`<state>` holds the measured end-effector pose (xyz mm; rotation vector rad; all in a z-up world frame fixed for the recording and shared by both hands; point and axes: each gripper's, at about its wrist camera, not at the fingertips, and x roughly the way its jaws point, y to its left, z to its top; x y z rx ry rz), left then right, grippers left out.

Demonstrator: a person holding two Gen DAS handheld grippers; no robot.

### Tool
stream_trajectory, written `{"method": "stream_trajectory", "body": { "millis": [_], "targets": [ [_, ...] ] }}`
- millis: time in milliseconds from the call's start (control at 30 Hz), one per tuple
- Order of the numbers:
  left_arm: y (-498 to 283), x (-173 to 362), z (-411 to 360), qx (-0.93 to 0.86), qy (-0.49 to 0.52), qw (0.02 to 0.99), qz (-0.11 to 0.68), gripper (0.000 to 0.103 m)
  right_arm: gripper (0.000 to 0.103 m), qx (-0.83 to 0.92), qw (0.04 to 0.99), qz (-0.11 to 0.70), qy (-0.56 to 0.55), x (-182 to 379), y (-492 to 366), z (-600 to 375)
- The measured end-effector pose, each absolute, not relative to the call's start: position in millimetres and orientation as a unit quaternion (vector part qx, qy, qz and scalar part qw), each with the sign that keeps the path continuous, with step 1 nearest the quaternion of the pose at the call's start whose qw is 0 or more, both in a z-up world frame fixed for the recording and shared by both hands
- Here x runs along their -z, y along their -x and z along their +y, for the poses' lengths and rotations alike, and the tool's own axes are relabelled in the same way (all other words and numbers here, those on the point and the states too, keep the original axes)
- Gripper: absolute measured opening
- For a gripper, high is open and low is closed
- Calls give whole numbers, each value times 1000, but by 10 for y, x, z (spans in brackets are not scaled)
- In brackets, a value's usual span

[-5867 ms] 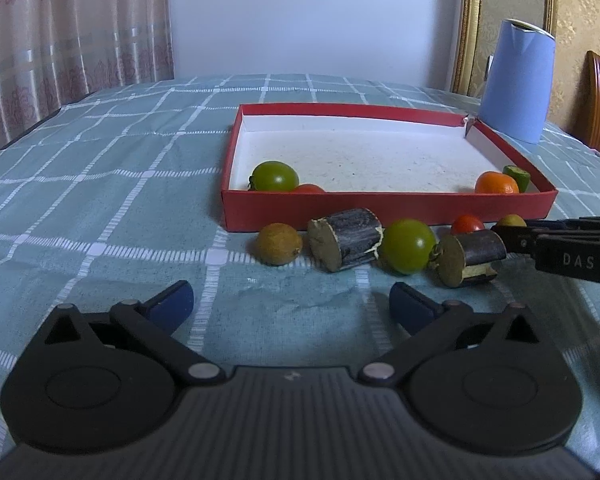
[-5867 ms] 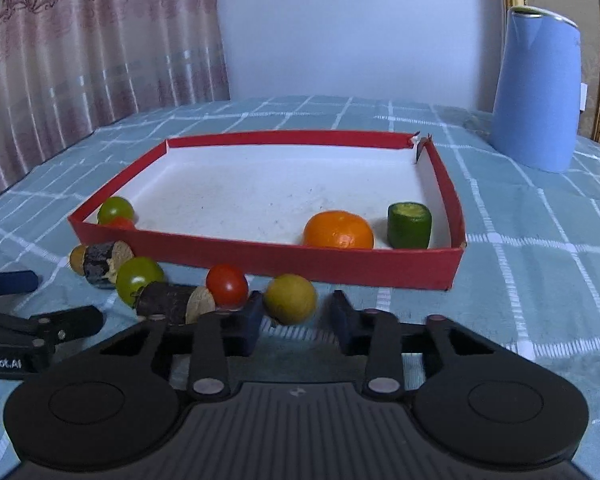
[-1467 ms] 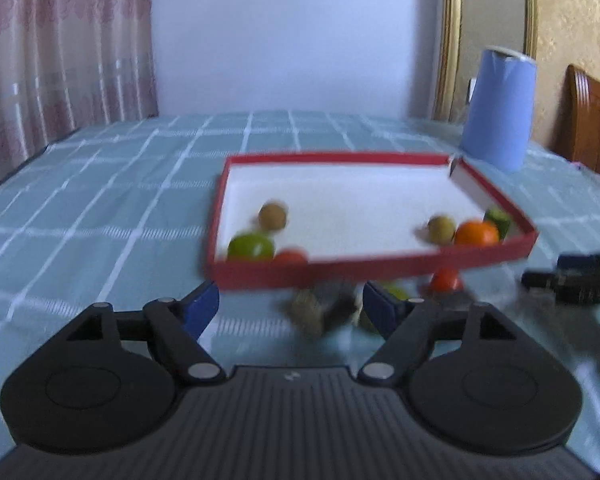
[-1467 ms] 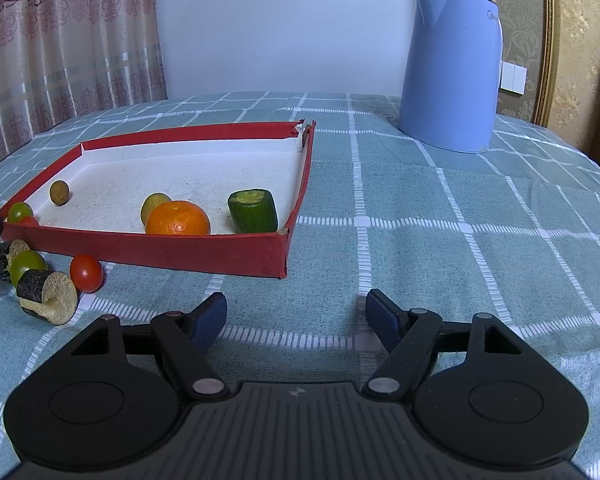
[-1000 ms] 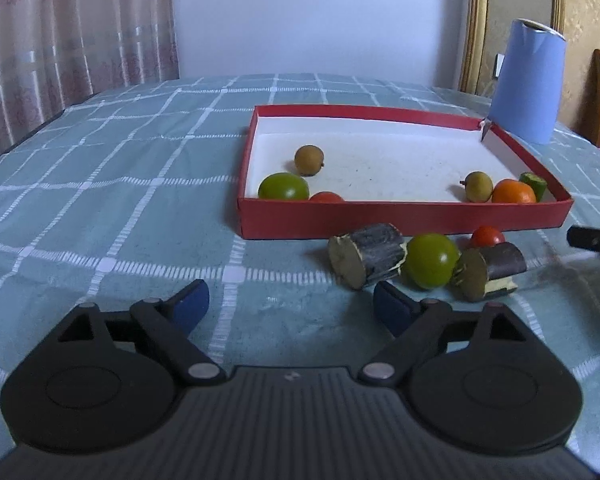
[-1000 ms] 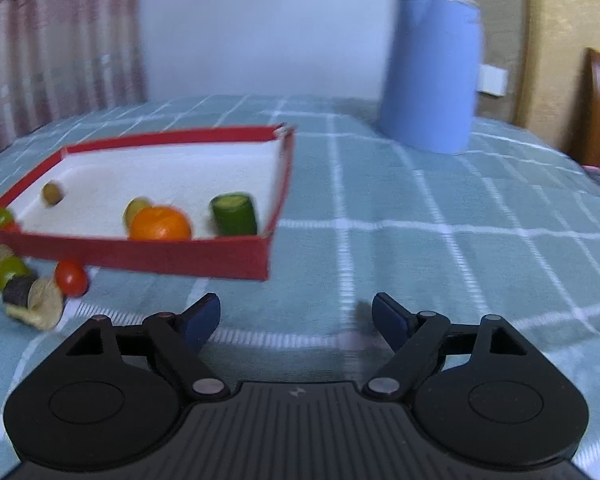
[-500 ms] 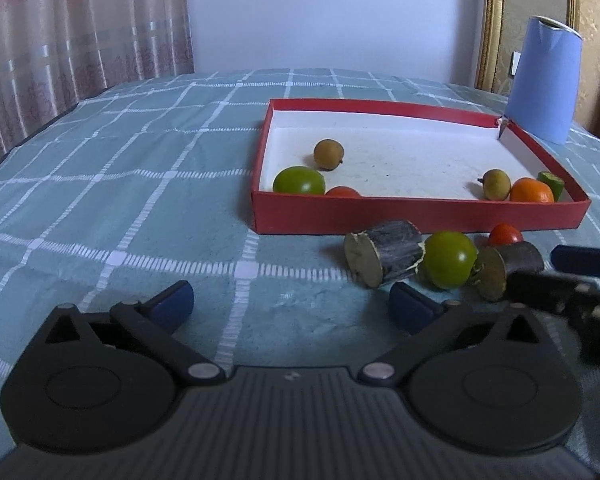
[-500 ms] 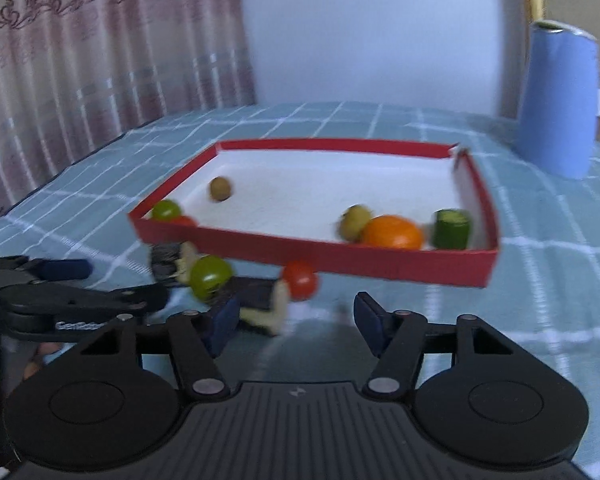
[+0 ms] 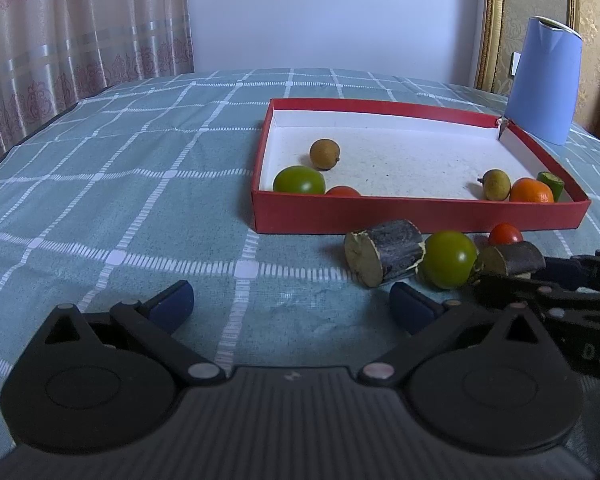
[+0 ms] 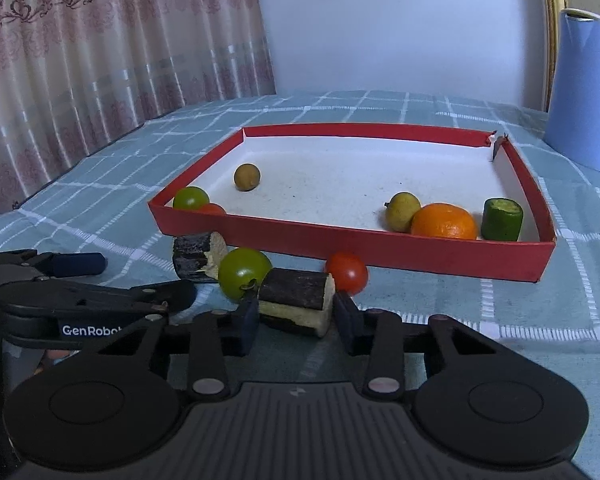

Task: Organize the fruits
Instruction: 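Move the right gripper down to the dark eggplant slice beside the tray, then grasp the eggplant slice with the right gripper and lift it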

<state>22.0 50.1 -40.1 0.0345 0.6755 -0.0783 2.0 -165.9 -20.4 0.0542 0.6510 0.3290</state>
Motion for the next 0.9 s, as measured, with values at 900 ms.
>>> {"method": "stream_trajectory", "body": {
  "millis": [900],
  "targets": [
    [-224, 406, 500, 38, -17, 942, 332, 103, 38, -101, 956, 275, 34, -93, -1040, -1688]
  ]
}}
